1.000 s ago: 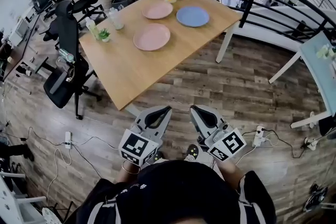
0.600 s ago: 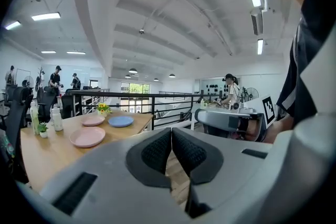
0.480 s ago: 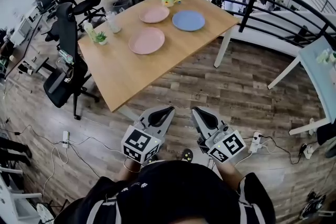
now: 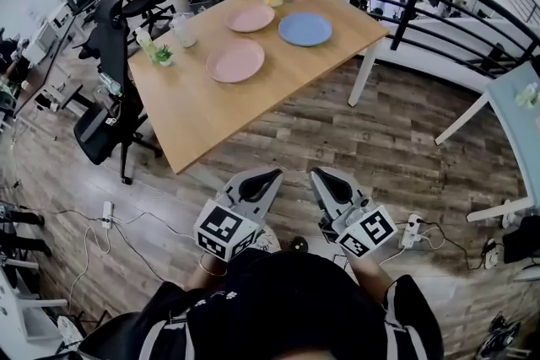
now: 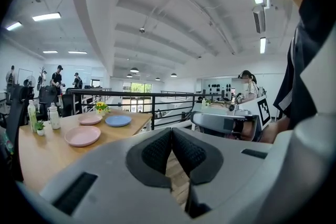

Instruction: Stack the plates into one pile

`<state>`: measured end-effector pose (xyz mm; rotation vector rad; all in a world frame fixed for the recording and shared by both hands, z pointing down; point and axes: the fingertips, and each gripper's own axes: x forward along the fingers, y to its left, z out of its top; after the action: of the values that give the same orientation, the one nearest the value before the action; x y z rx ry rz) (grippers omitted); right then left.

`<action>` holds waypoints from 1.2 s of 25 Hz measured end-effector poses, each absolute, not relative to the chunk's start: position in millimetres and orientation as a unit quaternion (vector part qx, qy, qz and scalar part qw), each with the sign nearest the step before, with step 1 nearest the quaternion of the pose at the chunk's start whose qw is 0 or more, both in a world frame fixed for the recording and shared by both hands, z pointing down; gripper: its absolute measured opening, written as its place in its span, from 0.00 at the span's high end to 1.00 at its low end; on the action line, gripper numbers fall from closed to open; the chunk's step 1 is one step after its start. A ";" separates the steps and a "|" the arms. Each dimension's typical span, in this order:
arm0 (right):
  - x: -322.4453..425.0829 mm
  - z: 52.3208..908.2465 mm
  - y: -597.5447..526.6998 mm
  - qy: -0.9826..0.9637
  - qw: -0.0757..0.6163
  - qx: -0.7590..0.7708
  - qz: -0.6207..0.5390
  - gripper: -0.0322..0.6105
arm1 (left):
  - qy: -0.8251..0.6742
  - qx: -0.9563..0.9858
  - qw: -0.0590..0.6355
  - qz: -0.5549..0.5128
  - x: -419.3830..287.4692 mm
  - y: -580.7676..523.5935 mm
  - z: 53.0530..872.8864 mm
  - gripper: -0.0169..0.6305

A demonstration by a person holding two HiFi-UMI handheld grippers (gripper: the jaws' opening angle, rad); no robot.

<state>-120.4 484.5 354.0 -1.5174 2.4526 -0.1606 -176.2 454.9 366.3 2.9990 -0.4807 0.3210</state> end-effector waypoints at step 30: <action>-59.9 351.5 250.9 0.799 0.104 -0.588 -0.062 0.95 | -0.085 0.994 0.031 0.063 -116.5 202.6 365.4 0.95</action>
<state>-59.9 250.9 351.5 -1.7354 2.3577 -0.1838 -116.5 202.6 365.4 3.0616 -0.2626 0.1954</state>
